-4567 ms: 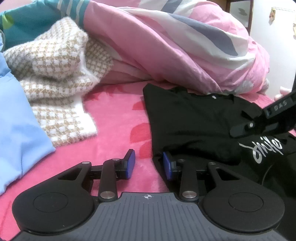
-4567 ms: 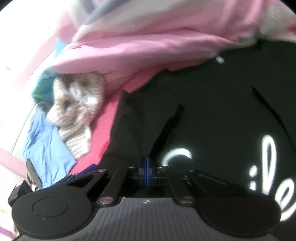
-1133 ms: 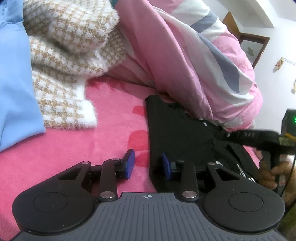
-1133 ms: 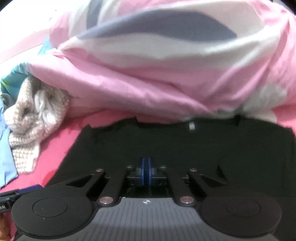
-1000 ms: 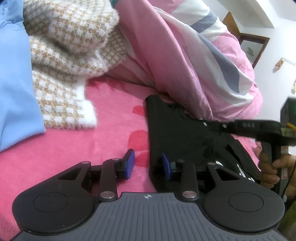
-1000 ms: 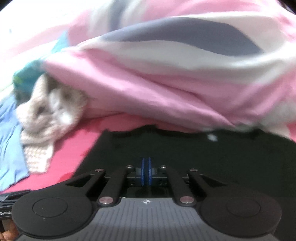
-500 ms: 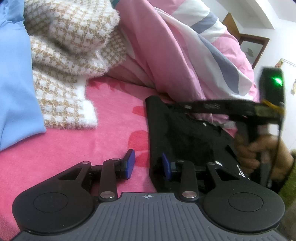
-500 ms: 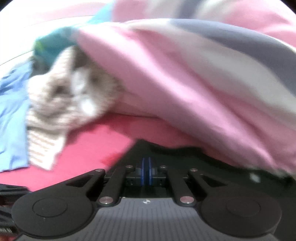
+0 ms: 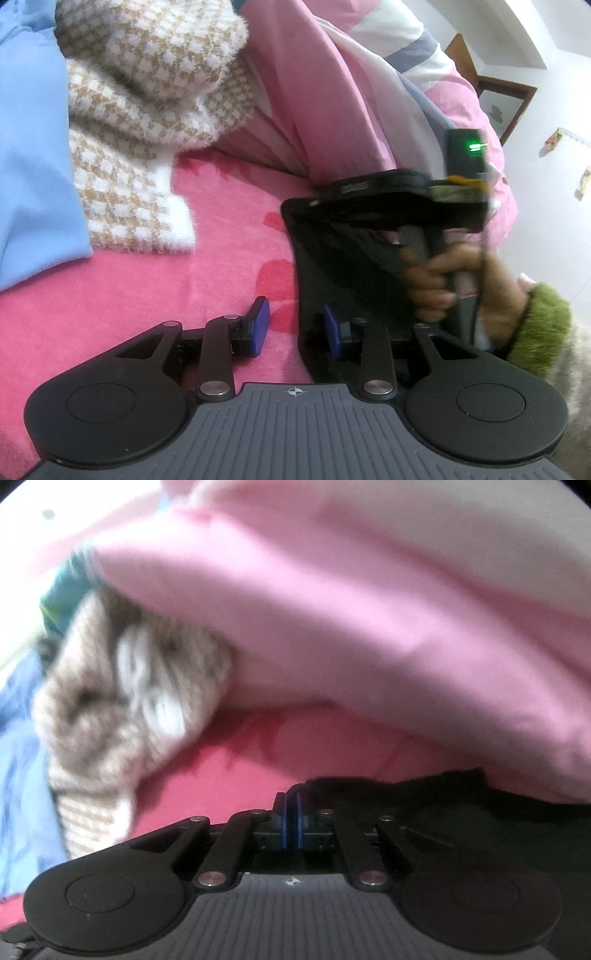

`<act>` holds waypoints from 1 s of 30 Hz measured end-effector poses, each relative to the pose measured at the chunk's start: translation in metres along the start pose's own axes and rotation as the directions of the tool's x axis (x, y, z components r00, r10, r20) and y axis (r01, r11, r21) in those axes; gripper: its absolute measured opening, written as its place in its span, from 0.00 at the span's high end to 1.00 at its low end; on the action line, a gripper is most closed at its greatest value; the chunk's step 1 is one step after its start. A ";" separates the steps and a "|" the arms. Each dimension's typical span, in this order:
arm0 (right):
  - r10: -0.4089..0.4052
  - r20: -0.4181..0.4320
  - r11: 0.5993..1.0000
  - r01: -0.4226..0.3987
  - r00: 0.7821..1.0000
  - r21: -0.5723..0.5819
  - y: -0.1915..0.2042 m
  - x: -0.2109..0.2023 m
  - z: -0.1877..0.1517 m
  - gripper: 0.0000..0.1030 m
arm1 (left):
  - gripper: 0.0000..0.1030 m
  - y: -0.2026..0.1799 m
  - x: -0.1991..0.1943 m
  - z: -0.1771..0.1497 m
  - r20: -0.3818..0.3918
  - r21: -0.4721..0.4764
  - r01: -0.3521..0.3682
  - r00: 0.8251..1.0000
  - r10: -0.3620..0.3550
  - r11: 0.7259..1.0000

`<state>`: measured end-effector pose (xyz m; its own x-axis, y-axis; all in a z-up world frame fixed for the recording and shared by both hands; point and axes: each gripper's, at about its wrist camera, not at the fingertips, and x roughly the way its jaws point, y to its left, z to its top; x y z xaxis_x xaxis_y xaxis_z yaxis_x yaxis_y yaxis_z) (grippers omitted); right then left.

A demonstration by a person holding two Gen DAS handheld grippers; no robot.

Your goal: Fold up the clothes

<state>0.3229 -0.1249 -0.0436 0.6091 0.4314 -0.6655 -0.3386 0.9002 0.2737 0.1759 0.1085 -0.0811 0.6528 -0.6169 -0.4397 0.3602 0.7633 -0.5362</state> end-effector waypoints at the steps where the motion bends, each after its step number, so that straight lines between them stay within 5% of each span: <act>1: -0.002 0.017 1.000 0.001 1.000 0.028 -0.003 0.003 0.002 0.97 | 0.69 0.001 0.000 0.001 0.001 -0.009 0.006 1.000 -0.006 1.000; 6: -0.088 0.130 0.987 0.069 0.988 0.142 -0.015 -0.044 0.013 0.96 | 0.69 0.007 -0.001 0.002 0.003 -0.047 0.029 1.000 -0.029 0.998; 11: -0.208 0.242 0.975 0.179 0.948 0.134 -0.029 -0.210 -0.009 0.95 | 0.69 0.008 -0.001 0.002 0.003 -0.056 0.034 0.999 -0.034 0.998; 14: -0.356 0.327 0.934 0.318 0.876 0.164 -0.036 -0.336 -0.039 0.85 | 0.69 0.009 -0.001 0.002 0.008 -0.069 0.041 0.999 -0.041 0.997; 18: -0.557 0.443 0.828 0.515 0.703 0.223 -0.023 -0.483 -0.110 0.63 | 0.68 0.010 -0.005 0.005 0.024 -0.098 0.046 0.999 -0.044 0.994; 20: -0.592 0.451 0.804 0.535 0.668 0.261 -0.019 -0.524 -0.145 0.54 | 0.67 0.008 -0.012 0.008 0.046 -0.107 0.023 0.999 -0.018 0.994; 24: -0.587 0.452 0.807 0.524 0.671 0.271 -0.011 -0.558 -0.211 0.38 | 0.63 -0.028 -0.049 0.012 0.095 0.000 -0.071 0.993 0.071 0.997; 30: -0.497 0.361 0.867 0.472 0.789 0.163 -0.010 -0.490 -0.265 0.30 | 0.50 -0.119 -0.088 -0.023 0.004 0.249 -0.097 0.995 0.099 0.964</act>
<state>-0.1620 -0.3604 0.0960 0.9078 -0.0863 -0.4104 0.1110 0.9931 0.0366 0.0609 0.0679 0.0048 0.6879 -0.5377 -0.4876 0.4497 0.8430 -0.2951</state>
